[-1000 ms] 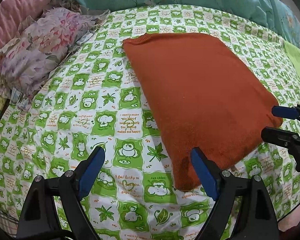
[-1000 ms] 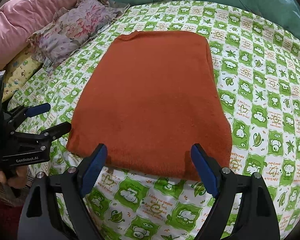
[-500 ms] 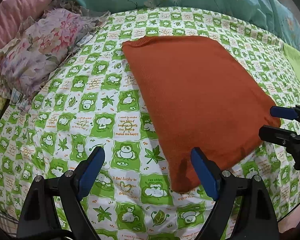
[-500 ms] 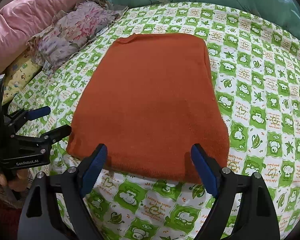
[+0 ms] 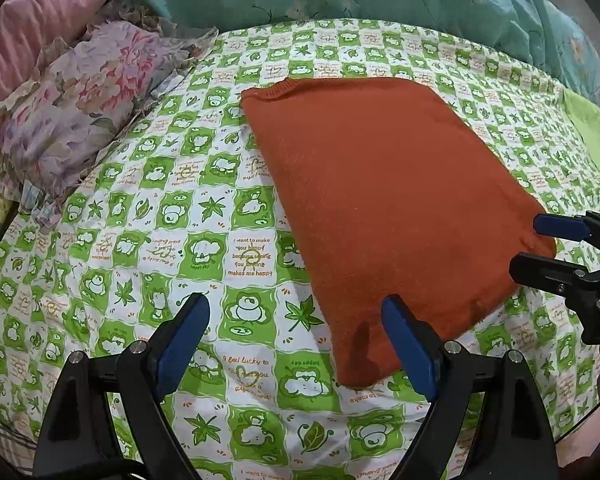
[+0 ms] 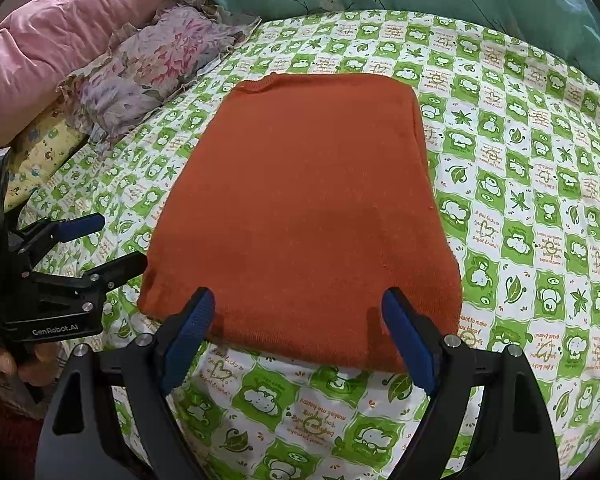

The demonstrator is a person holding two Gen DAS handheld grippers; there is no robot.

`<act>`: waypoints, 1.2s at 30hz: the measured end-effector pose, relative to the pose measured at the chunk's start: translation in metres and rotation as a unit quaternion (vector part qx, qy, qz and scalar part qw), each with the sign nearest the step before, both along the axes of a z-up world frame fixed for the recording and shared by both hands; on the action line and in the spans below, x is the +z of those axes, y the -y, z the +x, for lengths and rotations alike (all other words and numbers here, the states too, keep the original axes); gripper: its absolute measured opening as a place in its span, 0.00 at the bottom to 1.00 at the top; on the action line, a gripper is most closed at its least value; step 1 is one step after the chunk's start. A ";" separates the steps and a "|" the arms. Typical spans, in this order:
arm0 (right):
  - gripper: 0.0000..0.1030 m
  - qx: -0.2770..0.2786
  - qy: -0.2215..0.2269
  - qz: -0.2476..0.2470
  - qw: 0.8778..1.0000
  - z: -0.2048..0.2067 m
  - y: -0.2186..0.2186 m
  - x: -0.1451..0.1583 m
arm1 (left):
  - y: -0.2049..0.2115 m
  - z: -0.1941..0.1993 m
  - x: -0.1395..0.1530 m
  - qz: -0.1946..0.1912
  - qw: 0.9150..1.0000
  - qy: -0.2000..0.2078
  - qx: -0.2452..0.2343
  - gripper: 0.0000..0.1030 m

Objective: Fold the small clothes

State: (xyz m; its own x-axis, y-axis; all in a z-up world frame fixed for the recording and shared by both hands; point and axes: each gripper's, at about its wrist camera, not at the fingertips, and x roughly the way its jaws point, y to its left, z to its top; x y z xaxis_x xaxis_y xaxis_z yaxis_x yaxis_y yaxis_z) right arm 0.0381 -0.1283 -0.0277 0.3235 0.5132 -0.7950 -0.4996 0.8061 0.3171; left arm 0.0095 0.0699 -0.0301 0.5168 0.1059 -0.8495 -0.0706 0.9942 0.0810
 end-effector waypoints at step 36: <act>0.83 0.000 -0.001 0.002 1.000 -0.001 0.002 0.001 | 0.003 0.000 0.001 -0.002 1.000 0.001 -0.007 0.86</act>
